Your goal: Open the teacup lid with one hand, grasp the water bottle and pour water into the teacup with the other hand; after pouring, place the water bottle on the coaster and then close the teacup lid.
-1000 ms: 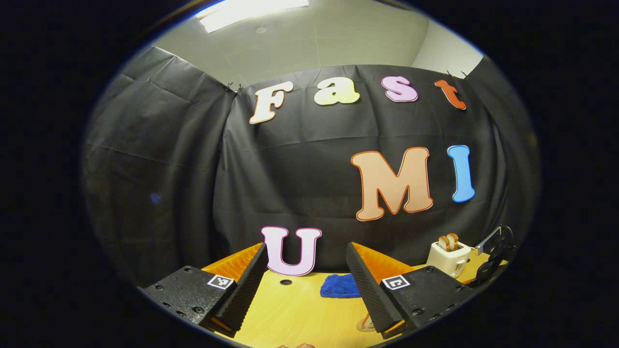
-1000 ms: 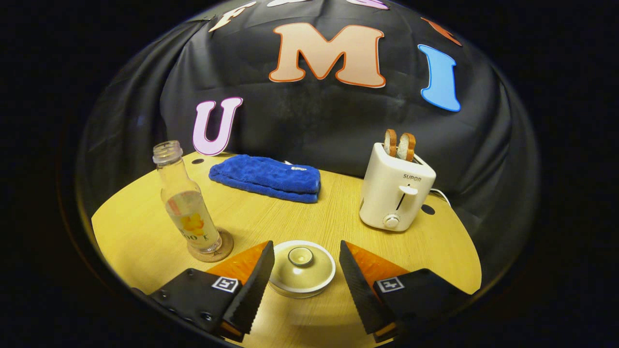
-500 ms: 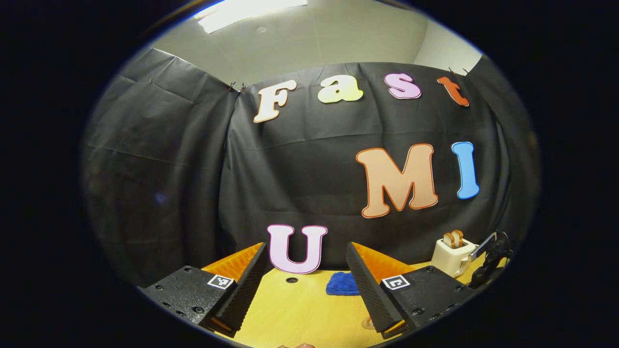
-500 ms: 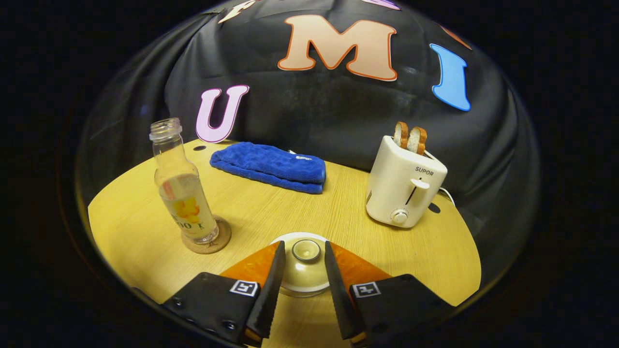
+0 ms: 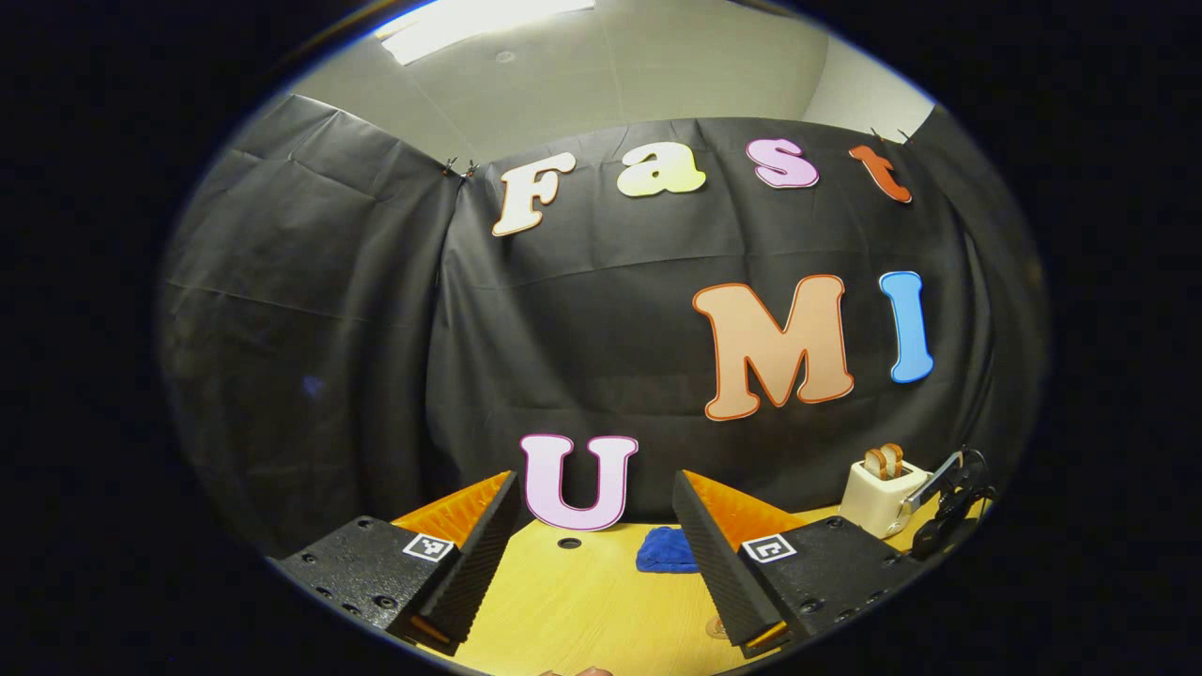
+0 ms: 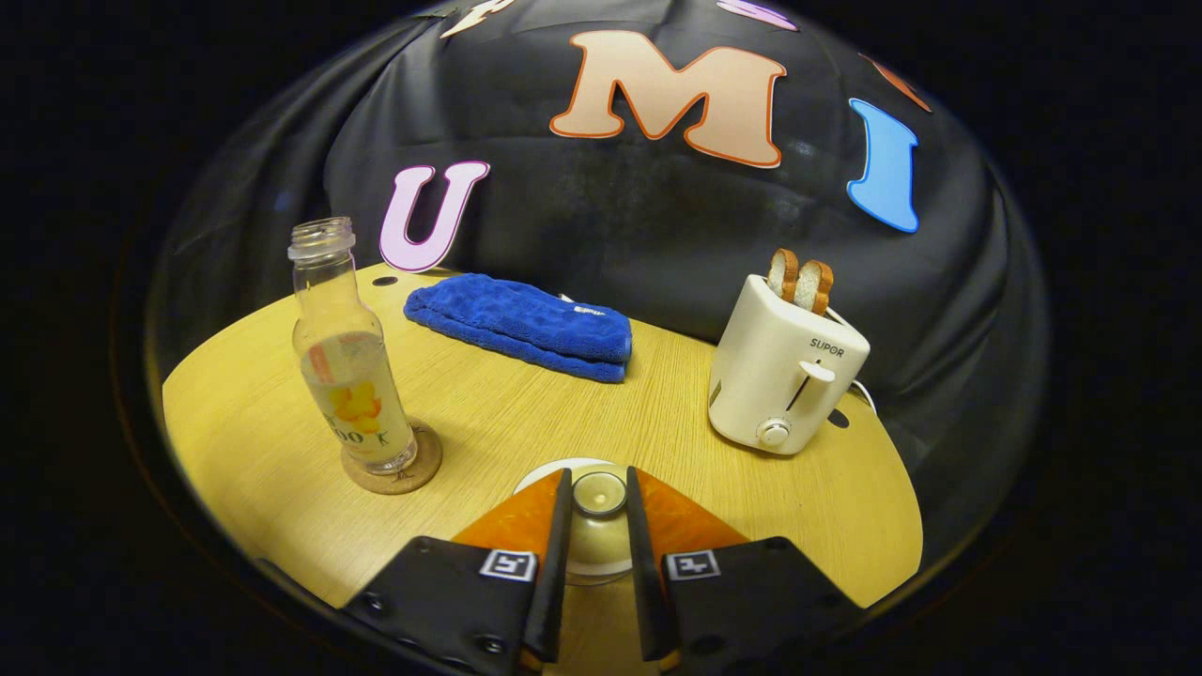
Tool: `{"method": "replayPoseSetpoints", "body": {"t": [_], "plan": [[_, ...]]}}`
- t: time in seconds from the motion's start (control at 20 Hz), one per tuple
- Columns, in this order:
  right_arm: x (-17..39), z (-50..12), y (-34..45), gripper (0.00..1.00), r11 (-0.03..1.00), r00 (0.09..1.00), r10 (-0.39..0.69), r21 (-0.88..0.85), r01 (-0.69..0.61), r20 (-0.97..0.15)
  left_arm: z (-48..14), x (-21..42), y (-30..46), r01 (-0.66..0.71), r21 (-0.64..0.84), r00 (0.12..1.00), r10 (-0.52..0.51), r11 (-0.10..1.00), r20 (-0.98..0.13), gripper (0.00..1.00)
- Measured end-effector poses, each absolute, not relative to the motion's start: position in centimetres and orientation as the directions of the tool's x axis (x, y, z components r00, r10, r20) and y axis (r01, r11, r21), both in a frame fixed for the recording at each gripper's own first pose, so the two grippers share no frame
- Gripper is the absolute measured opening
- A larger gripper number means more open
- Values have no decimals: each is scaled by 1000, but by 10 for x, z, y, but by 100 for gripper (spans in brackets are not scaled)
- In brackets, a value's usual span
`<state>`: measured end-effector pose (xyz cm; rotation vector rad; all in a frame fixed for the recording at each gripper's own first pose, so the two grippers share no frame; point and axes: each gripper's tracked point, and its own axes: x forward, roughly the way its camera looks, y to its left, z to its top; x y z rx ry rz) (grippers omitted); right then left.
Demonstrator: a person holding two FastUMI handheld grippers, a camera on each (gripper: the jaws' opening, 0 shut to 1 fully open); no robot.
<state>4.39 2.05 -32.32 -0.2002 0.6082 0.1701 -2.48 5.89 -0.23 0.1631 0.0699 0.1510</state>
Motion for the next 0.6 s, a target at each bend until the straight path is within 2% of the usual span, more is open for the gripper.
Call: {"method": "replayPoseSetpoints", "body": {"t": [0.05,0.15,0.2,0.35,0.45,0.5,0.6], "plan": [[43,-326,20,32,967,806,96,-136,-214,-584,-4,-24,58,-141,165,987,152,976,-59,93],[45,-324,16,32,969,809,85,-140,-202,-582,-5,-23,58,-136,158,987,147,978,-63,93],[43,-323,20,27,972,801,98,-117,-206,-591,-7,-23,58,-133,152,987,145,979,-67,95],[45,-305,24,27,977,815,111,-86,-193,-568,-12,-19,57,-115,137,990,124,984,-63,93],[46,-295,26,27,979,822,116,-77,-190,-558,-19,-17,55,-99,134,992,108,986,-62,95],[46,-289,25,27,979,827,118,-74,-188,-550,-23,-16,51,-82,131,994,90,988,-58,97],[46,-278,24,26,980,835,121,-67,-185,-536,-32,-13,40,-34,135,998,41,990,-45,95]]}}
